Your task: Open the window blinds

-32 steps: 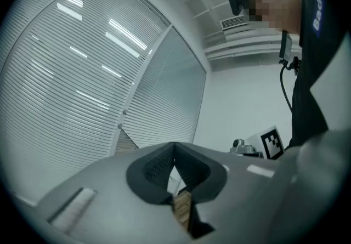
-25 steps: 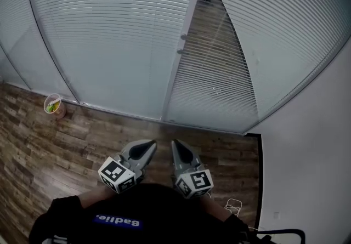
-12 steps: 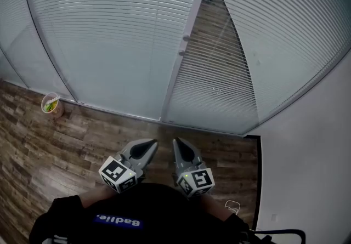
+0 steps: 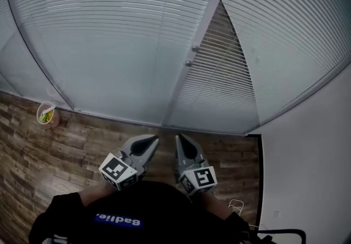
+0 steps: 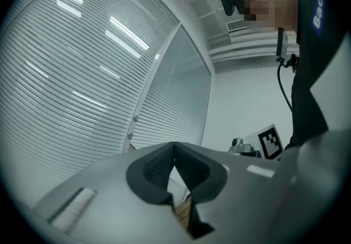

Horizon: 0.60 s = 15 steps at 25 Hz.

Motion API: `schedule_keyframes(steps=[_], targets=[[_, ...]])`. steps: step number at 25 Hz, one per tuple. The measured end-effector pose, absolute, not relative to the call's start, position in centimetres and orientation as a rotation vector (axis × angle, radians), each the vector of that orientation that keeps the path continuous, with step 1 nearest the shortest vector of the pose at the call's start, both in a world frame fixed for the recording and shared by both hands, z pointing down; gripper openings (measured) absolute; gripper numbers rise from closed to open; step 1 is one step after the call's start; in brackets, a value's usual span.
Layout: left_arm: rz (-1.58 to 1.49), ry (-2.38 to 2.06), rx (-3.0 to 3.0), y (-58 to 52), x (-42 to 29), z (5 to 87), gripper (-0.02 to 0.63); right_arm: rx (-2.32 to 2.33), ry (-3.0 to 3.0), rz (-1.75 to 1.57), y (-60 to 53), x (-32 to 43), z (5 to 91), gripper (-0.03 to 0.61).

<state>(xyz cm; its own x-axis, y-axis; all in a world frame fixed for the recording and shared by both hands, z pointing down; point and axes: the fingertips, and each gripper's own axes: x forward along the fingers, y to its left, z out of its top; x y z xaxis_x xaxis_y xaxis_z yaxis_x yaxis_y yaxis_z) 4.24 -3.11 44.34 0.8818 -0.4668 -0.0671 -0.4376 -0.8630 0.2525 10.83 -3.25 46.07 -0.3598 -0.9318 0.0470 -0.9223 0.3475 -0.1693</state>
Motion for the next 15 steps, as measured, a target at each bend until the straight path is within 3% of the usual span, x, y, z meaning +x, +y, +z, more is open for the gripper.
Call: schedule_keyframes(steps=[15], targets=[[-0.200, -0.546, 2.829, -11.6, 0.9, 43.2, 0.000, -1.934, 2.446, -0.212, -10.8, 8.5, 44.0, 0.006]])
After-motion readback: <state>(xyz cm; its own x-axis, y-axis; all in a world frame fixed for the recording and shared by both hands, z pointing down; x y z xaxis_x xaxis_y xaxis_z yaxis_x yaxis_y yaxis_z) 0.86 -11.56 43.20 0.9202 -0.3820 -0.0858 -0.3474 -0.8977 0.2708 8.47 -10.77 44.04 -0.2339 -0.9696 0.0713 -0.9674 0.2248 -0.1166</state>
